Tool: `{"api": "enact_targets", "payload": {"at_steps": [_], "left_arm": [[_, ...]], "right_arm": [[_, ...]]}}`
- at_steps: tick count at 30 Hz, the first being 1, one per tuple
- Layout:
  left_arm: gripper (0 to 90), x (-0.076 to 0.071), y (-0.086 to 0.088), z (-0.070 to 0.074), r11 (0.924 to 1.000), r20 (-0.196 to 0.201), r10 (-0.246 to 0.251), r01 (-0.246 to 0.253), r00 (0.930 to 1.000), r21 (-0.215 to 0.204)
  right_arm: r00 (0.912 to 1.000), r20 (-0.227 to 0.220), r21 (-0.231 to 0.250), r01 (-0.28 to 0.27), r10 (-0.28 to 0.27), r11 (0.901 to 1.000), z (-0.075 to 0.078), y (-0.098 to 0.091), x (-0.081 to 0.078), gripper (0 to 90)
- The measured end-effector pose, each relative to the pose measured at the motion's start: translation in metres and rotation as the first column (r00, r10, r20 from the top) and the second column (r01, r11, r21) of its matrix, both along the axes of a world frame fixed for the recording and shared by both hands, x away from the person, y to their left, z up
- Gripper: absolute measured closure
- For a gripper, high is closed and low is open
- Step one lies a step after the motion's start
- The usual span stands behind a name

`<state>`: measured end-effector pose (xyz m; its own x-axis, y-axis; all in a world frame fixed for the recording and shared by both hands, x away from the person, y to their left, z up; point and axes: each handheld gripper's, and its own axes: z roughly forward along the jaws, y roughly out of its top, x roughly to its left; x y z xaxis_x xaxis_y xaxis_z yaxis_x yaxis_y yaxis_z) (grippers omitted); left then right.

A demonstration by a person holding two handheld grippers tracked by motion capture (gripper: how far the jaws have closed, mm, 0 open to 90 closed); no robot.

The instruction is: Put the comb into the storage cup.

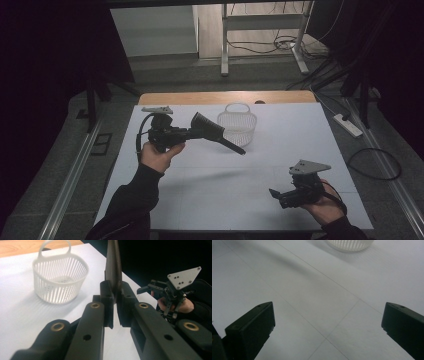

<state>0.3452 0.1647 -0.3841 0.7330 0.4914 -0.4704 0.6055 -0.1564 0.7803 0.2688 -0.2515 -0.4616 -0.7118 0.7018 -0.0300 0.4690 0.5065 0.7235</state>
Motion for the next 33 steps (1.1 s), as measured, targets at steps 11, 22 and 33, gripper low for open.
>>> {"api": "enact_targets", "payload": {"at_steps": [11,22,33], "left_arm": [[83.4,0.009,0.005,0.009,0.9998,0.002,0.019,-0.019,0.9998,-0.003],[83.4,0.015,0.008,0.018,0.9994,0.008,0.034,-0.034,0.9994,-0.005],[83.4,0.023,0.013,0.028,0.9981,0.011,0.061,-0.061,0.9981,-0.011]], "right_arm": [[0.9981,-0.028,0.004,0.055,-0.055,0.9985,-0.001,-0.017,-0.005,0.0],[0.9922,-0.054,0.000,0.112,-0.112,0.9937,-0.001,-0.032,-0.012,0.0],[0.9862,-0.056,0.015,0.157,-0.156,0.9875,0.003,-0.044,-0.018,0.0]]}}
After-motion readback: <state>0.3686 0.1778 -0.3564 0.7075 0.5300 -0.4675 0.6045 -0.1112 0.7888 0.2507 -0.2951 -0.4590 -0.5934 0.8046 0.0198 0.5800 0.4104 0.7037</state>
